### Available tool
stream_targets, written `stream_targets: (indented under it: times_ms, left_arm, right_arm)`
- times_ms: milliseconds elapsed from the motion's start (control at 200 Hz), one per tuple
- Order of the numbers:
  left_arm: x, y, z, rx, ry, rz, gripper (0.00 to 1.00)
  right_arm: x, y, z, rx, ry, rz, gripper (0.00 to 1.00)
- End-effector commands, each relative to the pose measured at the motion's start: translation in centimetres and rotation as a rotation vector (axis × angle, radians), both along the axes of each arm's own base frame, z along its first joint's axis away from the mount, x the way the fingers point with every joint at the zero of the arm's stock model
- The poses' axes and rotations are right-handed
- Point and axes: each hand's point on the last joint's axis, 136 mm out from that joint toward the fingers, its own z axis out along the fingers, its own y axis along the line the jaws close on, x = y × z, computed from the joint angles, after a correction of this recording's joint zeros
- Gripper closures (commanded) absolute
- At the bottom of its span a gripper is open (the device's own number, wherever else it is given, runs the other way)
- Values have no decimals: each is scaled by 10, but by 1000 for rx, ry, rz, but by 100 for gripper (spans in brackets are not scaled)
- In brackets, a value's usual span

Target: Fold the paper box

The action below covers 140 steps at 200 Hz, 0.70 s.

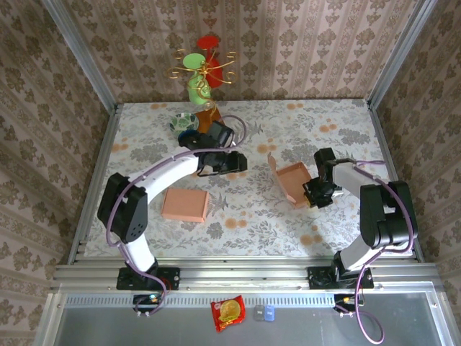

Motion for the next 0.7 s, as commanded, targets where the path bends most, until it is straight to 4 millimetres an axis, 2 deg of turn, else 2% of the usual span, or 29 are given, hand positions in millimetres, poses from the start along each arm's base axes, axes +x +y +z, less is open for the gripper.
stream_targets:
  times_ms: [0,145,310,435,635,650,695]
  left_arm:
    - [-12,-32,-8,-81,70,-36,61]
    - [-14,-54,-11,-110,89,-67,61]
    - [-12,-66,-9,-130,91,-85,61]
    - [-10,-74,-7,-147,94,-88,61]
    - [-9,-79,-5,-149,88,-97,61]
    - [-9,-79,-4,-150,88,-97,61]
    - [-9,-80,-4,-150,85,-100,61]
  right_arm:
    - [0,9,3,68,-2,-113,97]
    - [-1,11,5,84,-11,-121,82]
    - [0,12,13,89,-39,-91,73]
    - [7,10,33,73,-93,-40,67]
    - [18,3,76,17,-206,107,57]
    - [20,1,86,7,-243,124,56]
    - [25,-2,100,-21,-295,186,52]
